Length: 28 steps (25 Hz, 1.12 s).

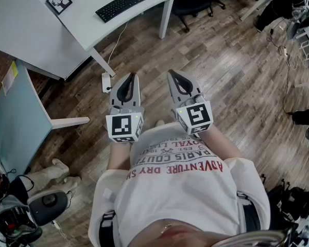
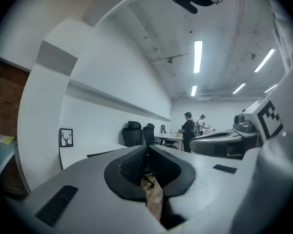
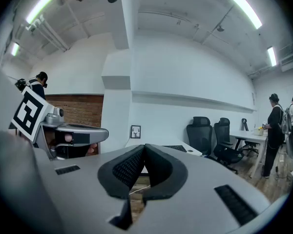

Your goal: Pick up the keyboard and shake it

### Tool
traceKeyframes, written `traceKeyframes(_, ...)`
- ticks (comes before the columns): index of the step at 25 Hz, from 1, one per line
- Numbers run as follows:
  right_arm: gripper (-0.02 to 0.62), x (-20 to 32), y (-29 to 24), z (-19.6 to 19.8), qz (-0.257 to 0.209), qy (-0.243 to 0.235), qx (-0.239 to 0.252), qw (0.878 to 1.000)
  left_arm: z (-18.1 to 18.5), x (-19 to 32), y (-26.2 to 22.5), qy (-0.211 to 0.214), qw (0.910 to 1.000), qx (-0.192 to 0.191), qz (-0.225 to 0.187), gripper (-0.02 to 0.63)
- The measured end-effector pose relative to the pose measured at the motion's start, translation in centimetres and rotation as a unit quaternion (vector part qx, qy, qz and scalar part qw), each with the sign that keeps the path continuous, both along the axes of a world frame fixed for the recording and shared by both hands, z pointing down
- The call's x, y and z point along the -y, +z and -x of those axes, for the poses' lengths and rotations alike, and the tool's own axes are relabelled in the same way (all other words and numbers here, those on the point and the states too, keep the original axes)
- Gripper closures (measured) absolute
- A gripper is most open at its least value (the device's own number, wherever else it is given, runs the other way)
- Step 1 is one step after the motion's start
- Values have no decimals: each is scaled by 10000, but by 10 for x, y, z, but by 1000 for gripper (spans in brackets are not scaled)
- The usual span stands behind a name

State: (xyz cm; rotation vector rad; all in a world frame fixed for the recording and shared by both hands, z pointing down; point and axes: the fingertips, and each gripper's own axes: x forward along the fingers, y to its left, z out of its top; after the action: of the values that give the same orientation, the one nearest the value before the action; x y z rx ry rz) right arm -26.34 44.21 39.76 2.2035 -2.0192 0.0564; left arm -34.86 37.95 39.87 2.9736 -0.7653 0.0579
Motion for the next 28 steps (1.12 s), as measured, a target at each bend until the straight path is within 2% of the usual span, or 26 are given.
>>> traceKeyframes(4, 571, -1, 4, -15, 45, 107, 149, 9998, -12, 1, -2, -9, 10000, -53, 60, 575)
traceKeyframes(11, 571, -8, 11, -35, 16, 170, 118, 9998, -32, -5, 2, 63, 9999, 17, 101, 575)
traceKeyframes(15, 571, -9, 15, -58, -123, 230, 163, 9995, -46, -4, 7, -68, 9998, 138, 85, 575)
traceKeyframes(19, 571, 12, 19, -81, -147, 131, 260, 9995, -59, 14, 10, -332, 9992, 189, 136, 575)
traceKeyframes(23, 571, 37, 19, -118, -139, 22, 328, 9994, -87, 35, 9, -544, 9980, 202, 232, 575)
traceKeyframes(28, 571, 66, 24, -182, -83, -32, 480, 9988, -138, 63, 11, -769, 9962, 309, 273, 575)
